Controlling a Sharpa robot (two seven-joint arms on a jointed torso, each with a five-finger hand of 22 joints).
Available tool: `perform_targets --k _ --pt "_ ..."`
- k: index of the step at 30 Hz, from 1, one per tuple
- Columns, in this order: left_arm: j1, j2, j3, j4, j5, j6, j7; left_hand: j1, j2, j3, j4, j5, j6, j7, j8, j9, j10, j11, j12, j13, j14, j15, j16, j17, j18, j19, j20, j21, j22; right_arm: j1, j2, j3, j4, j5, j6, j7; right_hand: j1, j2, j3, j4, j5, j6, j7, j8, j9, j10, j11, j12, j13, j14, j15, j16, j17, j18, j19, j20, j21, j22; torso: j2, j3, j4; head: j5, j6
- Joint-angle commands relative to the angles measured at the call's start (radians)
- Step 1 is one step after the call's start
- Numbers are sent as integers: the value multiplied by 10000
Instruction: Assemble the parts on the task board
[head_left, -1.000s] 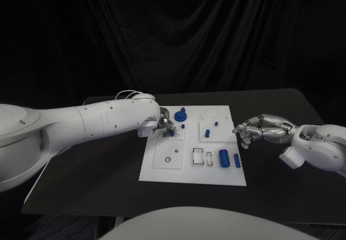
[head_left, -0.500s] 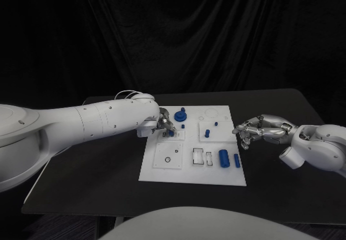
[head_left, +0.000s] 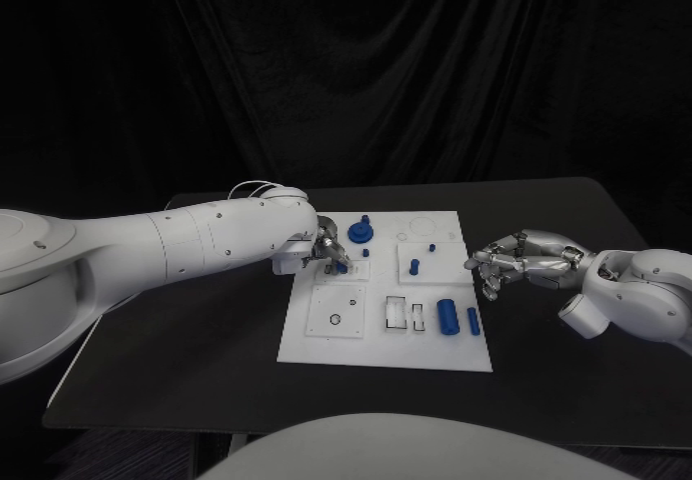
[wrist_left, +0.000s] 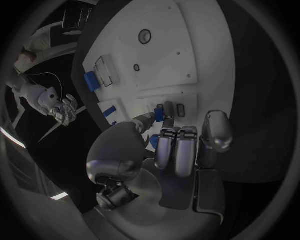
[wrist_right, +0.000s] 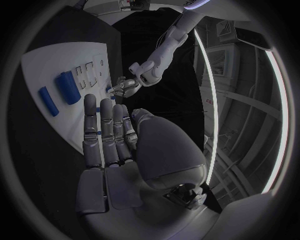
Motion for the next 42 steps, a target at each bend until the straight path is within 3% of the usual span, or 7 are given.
perform_targets --k 1,10,13,16,19,24,42 --pt "-97 -19 -44 24 44 340 13 162 6 24 -114 71 4 4 42 37 782 39 -26 2423 1039 38 -11 2634 137 -65 -1 -69 -6 -33 -12 7 1 -4 177 -198 -103 -13 23 9 -47 -65 -14 32 0 -78 -14 -56 -16 -63 8 -41 -14 145 -85 -10 -75 -11 -3 -1 2 -3 1" --pt "-99 -42 -44 48 44 308 110 407 17 112 -343 144 12 -23 67 136 768 14 -39 2414 1039 20 -11 2634 139 -67 -17 -93 8 -44 -5 7 -14 -4 245 -286 -110 -7 24 7 -52 -71 -13 33 -1 -81 -12 -56 -26 -76 12 -40 -22 144 -92 -7 -84 -15 -2 -2 -2 28 1" --pt "-100 -45 -44 47 44 312 171 558 -18 207 -544 390 41 -43 91 211 775 -6 -34 2421 1039 1 -11 2634 137 -58 -36 -102 33 -46 -11 7 -19 -5 260 -328 -123 -2 21 9 -60 -78 -9 34 -3 -87 -8 -58 -41 -95 17 -40 -32 144 -101 -2 -98 -20 1 -1 4 27 1" --pt "-100 -45 -44 37 44 329 196 567 -43 210 -581 392 57 -46 99 230 771 -9 -38 2418 1039 -4 -11 2634 134 -50 -39 -100 45 -46 -17 7 -27 -5 271 -364 -156 7 12 12 -80 -87 -3 39 -5 -96 1 -61 -69 -129 27 -37 -53 143 -118 8 -122 -30 1 -1 6 20 1" --pt "-101 -43 -44 35 44 362 191 427 -46 107 -505 -173 74 -31 75 264 773 3 -38 2419 1039 1 -11 2634 130 -44 -41 -116 69 -47 -13 7 -35 -5 286 -398 -156 7 12 12 -80 -87 -3 39 -5 -96 1 -61 -69 -129 27 -37 -53 143 -118 8 -122 -30 3 -3 5 21 1" --pt "-105 -27 -44 30 44 415 162 170 -56 -238 -217 -661 62 15 -26 253 751 42 -60 2403 1039 32 -11 2634 133 -57 -18 -165 82 -48 6 7 -48 -5 354 -491 -216 30 -2 15 -110 -100 4 47 -9 -115 13 -66 -117 -181 43 -31 -90 143 -144 23 -164 -49 3 -2 6 23 1" --pt "-134 41 -44 -145 44 377 -22 -231 -20 -1294 604 -1283 5 115 -345 94 722 134 -90 2384 1039 110 -11 2634 150 -80 56 -279 115 -48 16 7 -54 -5 528 -714 -384 95 -46 15 -234 -177 32 48 -32 -190 50 -82 -260 -331 86 -28 -217 146 -209 68 -297 -118 2 3 1 11 1"
